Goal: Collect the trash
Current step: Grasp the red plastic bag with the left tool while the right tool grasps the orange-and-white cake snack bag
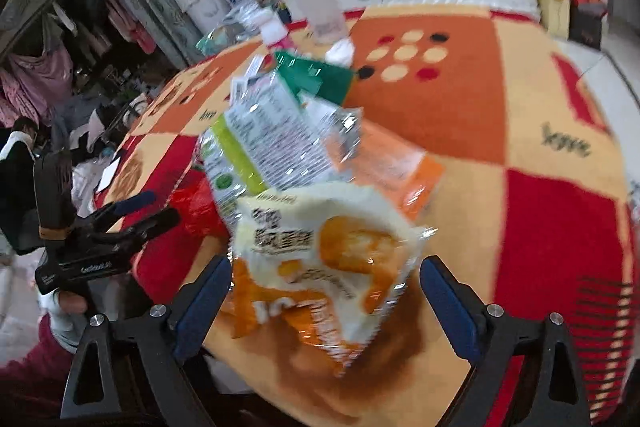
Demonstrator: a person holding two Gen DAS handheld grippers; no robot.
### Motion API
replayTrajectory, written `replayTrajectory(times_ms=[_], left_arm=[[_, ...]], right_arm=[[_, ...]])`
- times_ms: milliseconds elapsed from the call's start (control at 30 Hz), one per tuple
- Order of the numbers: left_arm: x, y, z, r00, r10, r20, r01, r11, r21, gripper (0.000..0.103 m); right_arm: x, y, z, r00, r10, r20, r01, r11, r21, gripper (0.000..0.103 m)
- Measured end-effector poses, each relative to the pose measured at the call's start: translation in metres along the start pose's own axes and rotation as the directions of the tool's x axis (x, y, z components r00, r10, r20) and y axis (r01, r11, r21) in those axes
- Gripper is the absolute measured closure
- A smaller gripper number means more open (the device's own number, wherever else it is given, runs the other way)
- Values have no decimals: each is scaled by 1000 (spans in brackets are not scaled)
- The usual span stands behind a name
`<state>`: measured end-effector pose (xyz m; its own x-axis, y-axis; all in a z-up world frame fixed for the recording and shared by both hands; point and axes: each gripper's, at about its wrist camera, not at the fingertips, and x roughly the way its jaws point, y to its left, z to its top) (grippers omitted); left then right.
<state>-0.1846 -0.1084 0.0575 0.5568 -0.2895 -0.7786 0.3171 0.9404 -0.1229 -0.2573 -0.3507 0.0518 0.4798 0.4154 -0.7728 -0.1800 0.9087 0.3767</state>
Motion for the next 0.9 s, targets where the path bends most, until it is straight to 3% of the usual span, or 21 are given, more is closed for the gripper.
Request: replayTrajectory(times_ms=[200, 233, 300, 500, 667, 833, 900], left_arm=[[24, -9, 3, 998, -25, -50, 27, 999, 35, 4], [28, -11, 3, 997, -41, -63, 43, 998, 35, 8], [36, -15, 2, 992, -74, -97, 79, 996, 41, 26], [40, -19, 4, 984, -135, -112, 140, 990, 35, 51], [29, -19, 0, 986, -133, -105, 137, 990, 34, 58], [31, -23, -2, 987, -123, -104, 127, 991, 35, 59], [32, -24, -2, 987, -125, -102, 129, 991, 37, 59]], right_arm=[[17, 5, 2, 999, -15, -43, 13, 999, -32, 9], [18, 4, 1, 999, -11, -47, 10, 999, -31, 9], [20, 4, 2, 999, -3, -51, 1, 999, -33, 9], [25, 8, 1, 999, 11, -44, -14, 997, -73, 15], [17, 7, 3, 998, 23, -59, -25, 999, -34, 15], [19, 17, 5, 995, 33, -92, -34, 999, -8, 14], [26, 24, 7, 991, -6, -133, 1, 999, -36, 8]])
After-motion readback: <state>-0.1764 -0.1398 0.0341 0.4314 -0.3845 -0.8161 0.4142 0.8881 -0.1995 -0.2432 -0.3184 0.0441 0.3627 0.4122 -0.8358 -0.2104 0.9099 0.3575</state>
